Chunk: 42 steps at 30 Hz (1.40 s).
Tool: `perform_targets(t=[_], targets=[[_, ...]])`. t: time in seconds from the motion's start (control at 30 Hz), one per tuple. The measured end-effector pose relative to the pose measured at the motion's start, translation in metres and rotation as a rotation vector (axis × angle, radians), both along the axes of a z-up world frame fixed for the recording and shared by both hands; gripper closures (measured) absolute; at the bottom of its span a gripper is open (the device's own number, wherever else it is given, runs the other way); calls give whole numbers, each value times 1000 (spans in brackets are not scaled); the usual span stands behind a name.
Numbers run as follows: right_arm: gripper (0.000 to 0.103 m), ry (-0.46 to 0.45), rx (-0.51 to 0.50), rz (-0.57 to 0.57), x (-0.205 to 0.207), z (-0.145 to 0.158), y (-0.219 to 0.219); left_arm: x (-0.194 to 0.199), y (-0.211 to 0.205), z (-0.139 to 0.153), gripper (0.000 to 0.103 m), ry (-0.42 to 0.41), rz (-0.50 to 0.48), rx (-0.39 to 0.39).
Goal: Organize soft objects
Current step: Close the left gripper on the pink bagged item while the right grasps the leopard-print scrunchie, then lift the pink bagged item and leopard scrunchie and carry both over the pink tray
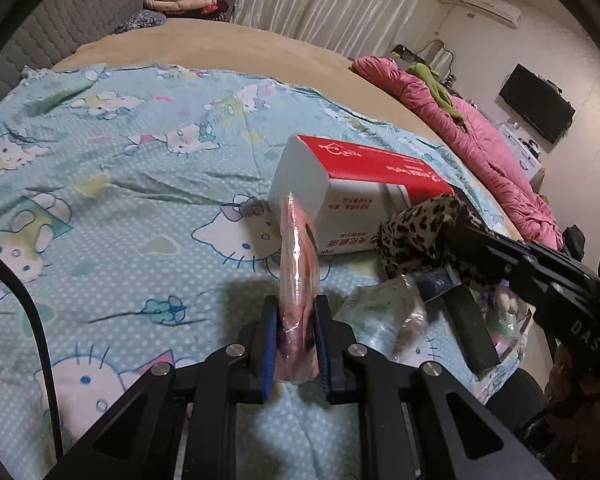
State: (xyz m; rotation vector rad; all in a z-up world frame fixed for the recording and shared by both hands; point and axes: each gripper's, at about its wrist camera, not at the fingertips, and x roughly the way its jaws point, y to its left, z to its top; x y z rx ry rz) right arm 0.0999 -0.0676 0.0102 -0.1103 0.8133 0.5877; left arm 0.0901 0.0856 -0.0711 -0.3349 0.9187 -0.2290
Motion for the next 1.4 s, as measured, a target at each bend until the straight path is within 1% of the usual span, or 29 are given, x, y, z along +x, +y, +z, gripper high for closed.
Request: perform_targets(t=[0.17, 0.27, 0.37, 0.5, 0.6, 0.77, 1.13, 1.3, 1.4], targets=[[93, -17, 24, 6, -6, 12, -1, -16, -4, 17, 86, -24, 13, 7], [93, -34, 40, 10, -11, 21, -3, -25, -10, 29, 86, -36, 18, 33], [93, -36, 54, 8, -14, 26, -6, -27, -15, 35, 86, -20, 23, 70], [93, -39, 67, 5, -18, 32, -12, -32, -18, 44, 86, -24, 39, 63], [93, -42, 81, 2, -21, 38, -16, -35, -21, 54, 86, -39, 44, 74], [93, -51, 106, -14, -22, 48, -25, -41, -30, 69, 86, -55, 36, 97], [93, -109, 161, -42, -33, 76, -48, -48, -54, 97, 86, -95, 5, 144], [93, -127, 190, -68, -36, 85, -67, -51, -69, 108, 86, -114, -9, 177], [93, -135, 212, -88, -38, 88, -80, -51, -71, 111, 86, -112, -8, 177]])
